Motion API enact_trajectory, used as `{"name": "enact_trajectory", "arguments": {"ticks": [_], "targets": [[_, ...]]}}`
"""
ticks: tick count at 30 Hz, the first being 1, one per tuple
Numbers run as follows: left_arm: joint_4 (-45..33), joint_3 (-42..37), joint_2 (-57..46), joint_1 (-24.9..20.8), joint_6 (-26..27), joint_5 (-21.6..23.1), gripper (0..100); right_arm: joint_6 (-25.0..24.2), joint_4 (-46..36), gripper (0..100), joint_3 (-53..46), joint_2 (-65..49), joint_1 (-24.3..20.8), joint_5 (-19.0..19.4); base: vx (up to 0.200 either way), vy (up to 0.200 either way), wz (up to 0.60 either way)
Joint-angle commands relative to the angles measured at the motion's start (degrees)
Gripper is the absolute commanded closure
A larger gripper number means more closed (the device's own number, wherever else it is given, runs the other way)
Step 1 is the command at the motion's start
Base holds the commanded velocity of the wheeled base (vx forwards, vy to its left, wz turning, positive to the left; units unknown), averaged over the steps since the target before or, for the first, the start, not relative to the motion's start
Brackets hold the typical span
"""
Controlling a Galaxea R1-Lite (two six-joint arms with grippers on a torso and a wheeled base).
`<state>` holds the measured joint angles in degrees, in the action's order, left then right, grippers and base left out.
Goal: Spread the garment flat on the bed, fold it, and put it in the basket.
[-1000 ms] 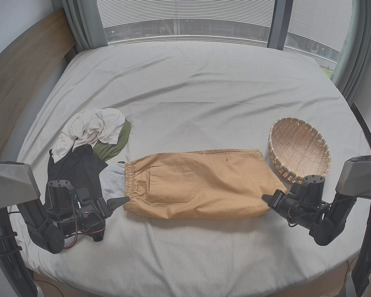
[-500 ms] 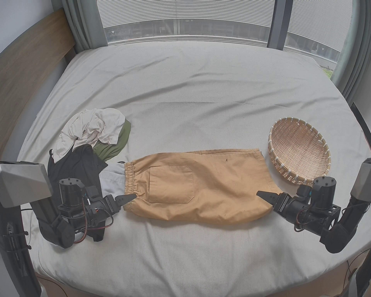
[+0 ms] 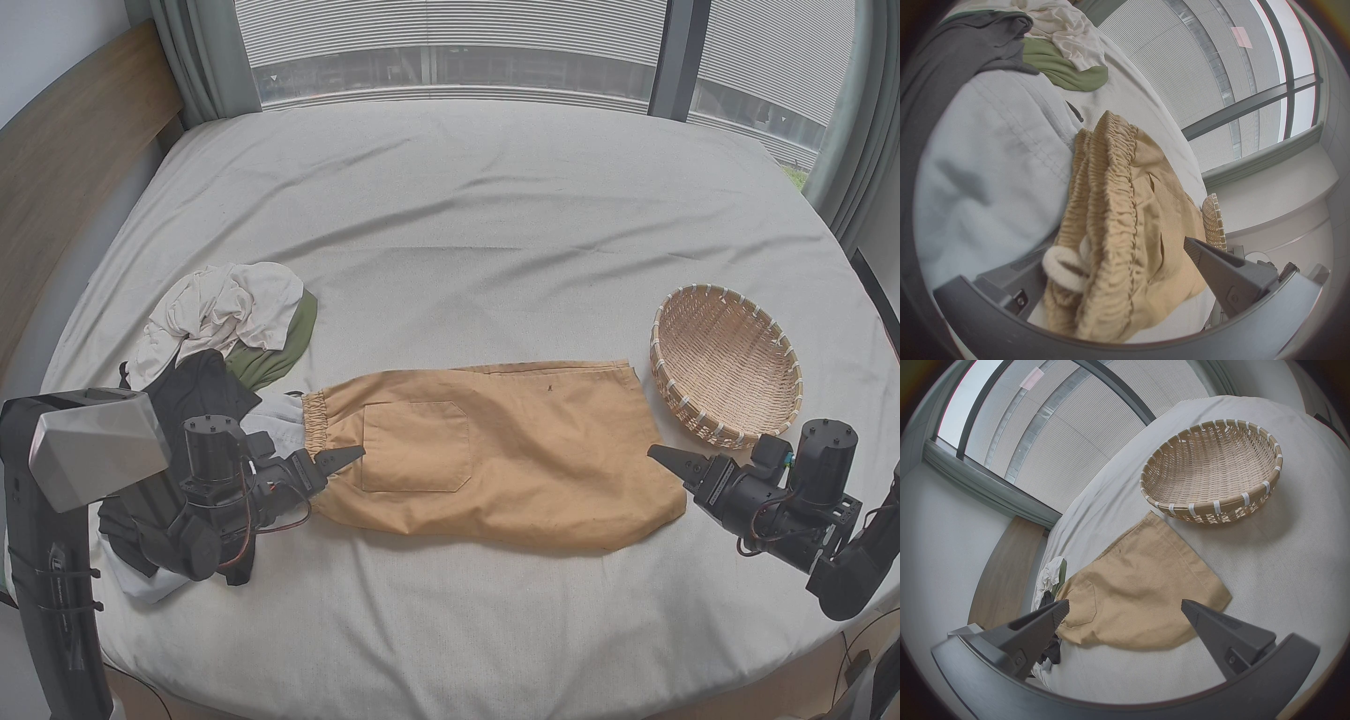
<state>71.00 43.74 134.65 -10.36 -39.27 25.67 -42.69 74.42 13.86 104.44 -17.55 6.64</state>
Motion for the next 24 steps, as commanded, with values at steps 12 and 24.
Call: {"name": "enact_trajectory", "arguments": {"ticks": [12, 24], "targets": [[1.2, 2.1, 1.0, 0.5, -1.1, -3.3, 100, 0.1, 0.4, 0, -0.1, -0.5, -0.5, 0.1, 0.0, 0.0, 0.0], [-1.4, -9.3, -13.9, 0.7, -2.3, -2.6, 100, 0.1, 0.3, 0, 0.1, -0.2, -0.5, 0.2, 0.0, 0.0, 0.0]]}}
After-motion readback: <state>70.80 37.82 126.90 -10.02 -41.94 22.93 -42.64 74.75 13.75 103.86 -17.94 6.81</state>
